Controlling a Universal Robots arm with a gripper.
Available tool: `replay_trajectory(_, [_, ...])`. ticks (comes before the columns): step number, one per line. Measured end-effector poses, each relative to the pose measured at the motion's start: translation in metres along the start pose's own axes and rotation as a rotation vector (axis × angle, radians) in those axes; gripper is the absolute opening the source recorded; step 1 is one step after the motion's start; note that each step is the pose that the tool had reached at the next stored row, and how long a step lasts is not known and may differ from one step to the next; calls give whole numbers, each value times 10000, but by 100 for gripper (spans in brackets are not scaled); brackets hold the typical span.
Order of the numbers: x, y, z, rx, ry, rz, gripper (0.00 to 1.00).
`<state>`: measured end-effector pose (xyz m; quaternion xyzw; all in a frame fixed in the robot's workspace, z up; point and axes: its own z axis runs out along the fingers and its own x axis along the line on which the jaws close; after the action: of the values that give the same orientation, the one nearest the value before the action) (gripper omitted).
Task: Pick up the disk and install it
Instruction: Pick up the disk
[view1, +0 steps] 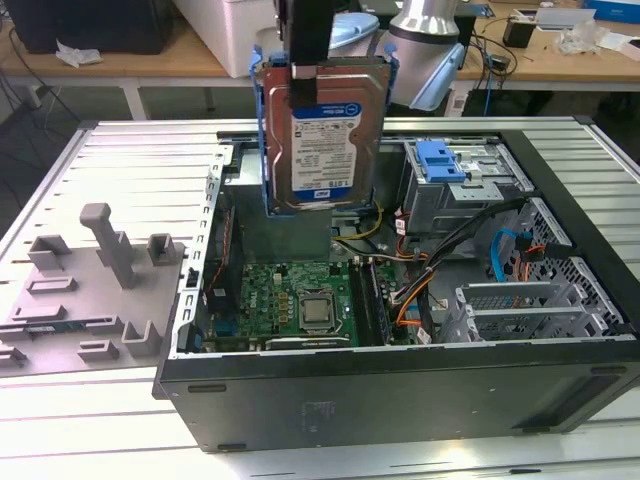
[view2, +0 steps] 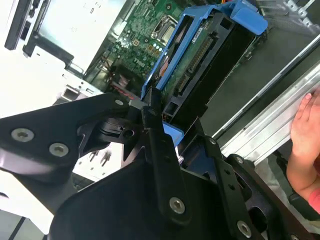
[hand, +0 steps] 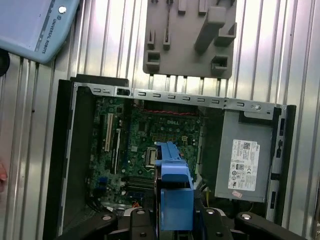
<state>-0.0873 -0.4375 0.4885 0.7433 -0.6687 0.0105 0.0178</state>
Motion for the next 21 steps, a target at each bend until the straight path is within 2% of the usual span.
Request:
replay_trajectory(7, [145, -383, 1, 1, 1, 0, 36])
replay_trajectory(15, [255, -653, 2, 2, 0, 0, 36])
replay_trajectory(21, [319, -783, 2, 2, 1, 0, 36])
